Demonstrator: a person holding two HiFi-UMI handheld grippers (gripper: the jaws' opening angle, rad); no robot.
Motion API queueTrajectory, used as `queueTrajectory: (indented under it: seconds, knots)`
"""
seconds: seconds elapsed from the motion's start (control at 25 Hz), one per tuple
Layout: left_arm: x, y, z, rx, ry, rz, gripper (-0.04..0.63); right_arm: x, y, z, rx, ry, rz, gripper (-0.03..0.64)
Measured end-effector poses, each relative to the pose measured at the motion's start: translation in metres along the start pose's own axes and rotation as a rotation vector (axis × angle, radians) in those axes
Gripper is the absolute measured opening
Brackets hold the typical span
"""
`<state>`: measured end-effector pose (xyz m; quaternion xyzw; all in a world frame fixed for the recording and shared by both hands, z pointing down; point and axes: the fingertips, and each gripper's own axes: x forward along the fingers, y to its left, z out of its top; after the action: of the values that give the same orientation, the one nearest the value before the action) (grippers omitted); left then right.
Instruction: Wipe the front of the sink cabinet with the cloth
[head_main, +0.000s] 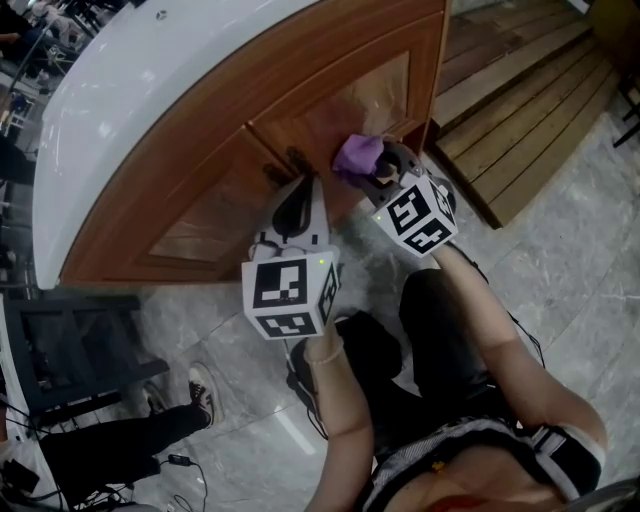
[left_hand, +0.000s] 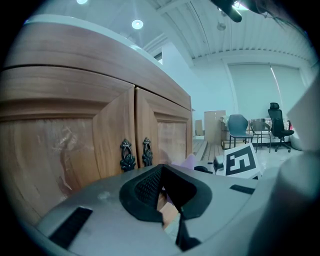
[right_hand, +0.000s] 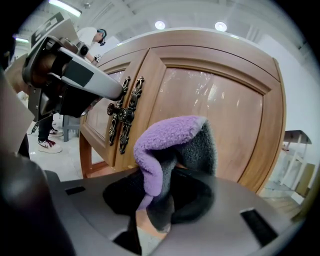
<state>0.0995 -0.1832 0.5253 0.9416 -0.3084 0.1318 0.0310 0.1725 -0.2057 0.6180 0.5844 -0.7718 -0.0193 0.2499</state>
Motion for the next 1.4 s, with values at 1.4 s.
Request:
queueTrajectory:
  seconds: [1.4]
  knots:
    - [0.003,-0.002,-0.011,0.024,0.049,0.005,-0.003,-0.034,-0.127,-0.068,0.069,0.104,-0.232,0.170]
